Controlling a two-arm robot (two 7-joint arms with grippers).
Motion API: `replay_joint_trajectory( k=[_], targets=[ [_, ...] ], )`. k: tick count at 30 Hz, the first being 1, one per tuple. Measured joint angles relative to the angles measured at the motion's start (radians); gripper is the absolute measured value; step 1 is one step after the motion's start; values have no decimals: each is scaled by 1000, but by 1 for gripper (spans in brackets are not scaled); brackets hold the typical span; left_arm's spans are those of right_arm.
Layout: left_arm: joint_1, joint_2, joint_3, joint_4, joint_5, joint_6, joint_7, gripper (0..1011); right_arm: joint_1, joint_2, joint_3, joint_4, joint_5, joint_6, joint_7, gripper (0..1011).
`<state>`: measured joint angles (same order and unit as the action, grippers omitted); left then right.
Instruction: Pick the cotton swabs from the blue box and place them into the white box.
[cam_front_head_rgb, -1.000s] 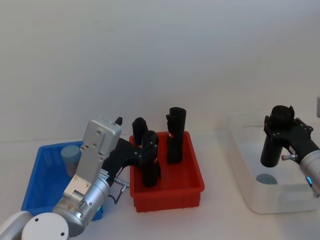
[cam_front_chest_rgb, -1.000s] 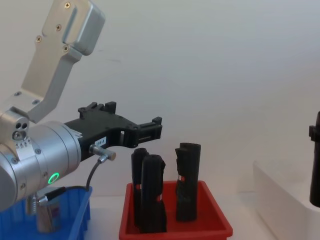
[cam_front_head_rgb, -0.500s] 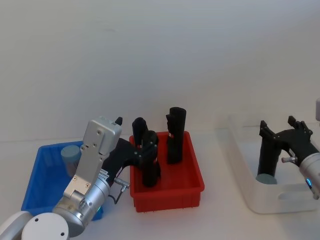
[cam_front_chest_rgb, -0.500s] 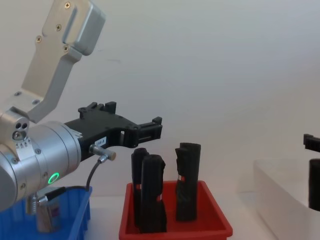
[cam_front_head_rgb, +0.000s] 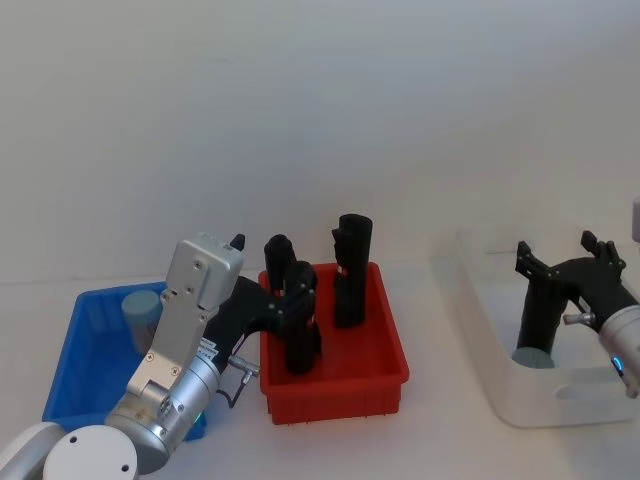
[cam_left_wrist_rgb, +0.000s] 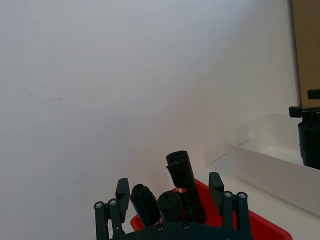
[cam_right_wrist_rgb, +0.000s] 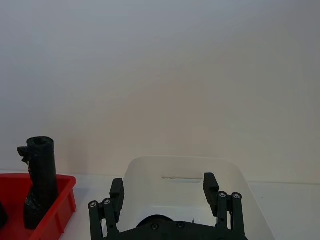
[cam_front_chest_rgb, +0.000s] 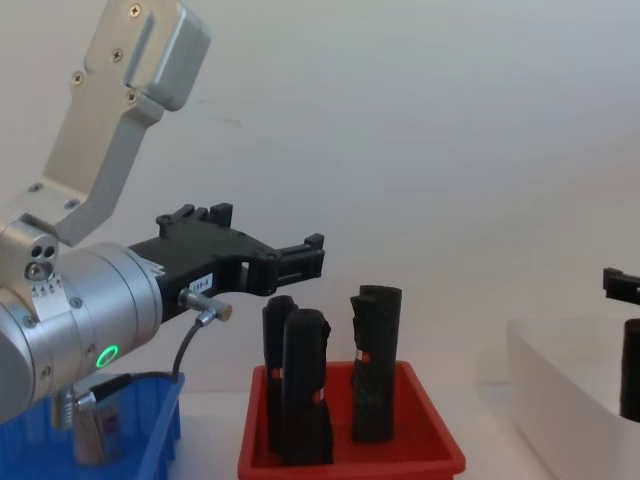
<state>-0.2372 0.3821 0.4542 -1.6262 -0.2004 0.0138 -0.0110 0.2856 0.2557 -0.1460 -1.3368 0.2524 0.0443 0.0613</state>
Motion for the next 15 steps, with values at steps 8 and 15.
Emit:
replay_joint_trajectory(
  k=[8,15],
  targets=[
    [0,0,0,0,0,0,0,1004,0,-1,2,0,-2,-5,2,1001],
    [0,0,0,0,0,0,0,1004,0,-1,2,0,-2,-8,2,1001]
  ],
)
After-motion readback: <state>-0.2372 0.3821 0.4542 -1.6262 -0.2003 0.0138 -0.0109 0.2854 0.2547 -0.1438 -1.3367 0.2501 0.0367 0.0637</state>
